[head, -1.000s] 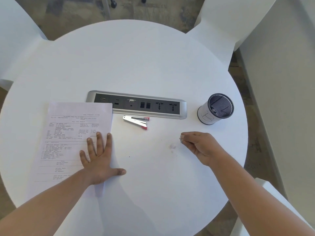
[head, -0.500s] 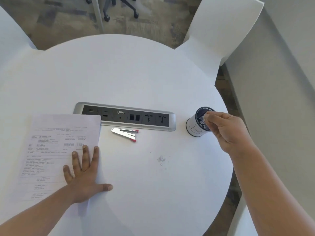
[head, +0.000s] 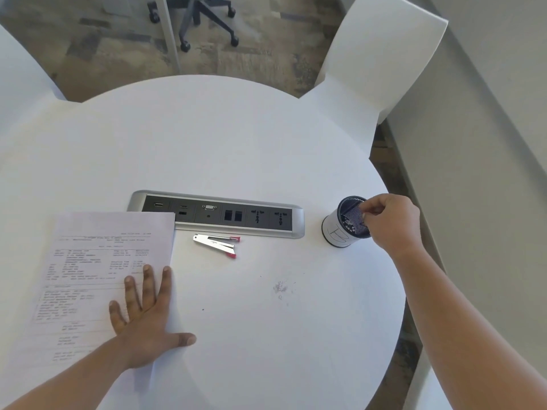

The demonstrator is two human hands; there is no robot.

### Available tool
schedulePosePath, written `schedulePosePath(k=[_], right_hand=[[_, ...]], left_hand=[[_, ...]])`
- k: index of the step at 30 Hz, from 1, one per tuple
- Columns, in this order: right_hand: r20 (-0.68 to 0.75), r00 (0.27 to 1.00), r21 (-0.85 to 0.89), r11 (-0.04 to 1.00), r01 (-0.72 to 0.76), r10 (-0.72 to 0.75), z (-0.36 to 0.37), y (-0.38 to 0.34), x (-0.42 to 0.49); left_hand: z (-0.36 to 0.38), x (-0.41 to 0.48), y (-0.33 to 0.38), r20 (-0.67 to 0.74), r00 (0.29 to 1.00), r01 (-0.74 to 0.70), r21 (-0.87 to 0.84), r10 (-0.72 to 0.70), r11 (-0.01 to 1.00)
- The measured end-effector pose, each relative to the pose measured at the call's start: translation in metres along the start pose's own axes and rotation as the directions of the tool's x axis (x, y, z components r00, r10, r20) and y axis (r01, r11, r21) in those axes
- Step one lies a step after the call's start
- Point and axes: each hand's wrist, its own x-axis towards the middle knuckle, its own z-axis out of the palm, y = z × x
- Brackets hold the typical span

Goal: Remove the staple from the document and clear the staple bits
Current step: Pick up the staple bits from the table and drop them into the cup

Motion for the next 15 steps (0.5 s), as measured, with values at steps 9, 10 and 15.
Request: schedulePosePath(k=[9,10,15], right_hand=[[-0.019,0.999,0.051,0.998,0.046,-0.045,0.000,-0.001,-0.004],[-0.027,0.998,0.054,0.997,0.057,-0.056,-0.001,-0.002,-0.005],[-0.098,0.995,0.199,0.980,0.030,-0.010,-0.005,-0.012,-0.014]], left_hand=[[0.000,0.001,-0.001,-0.001,1.000,-0.005,0.004,0.005,1.000],[0.000,0.001,-0.001,-0.001,1.000,-0.007,0.005,0.007,1.000],[-0.002,-0.002,0.006,0.002,1.000,-0.010,0.007,0.010,1.000]])
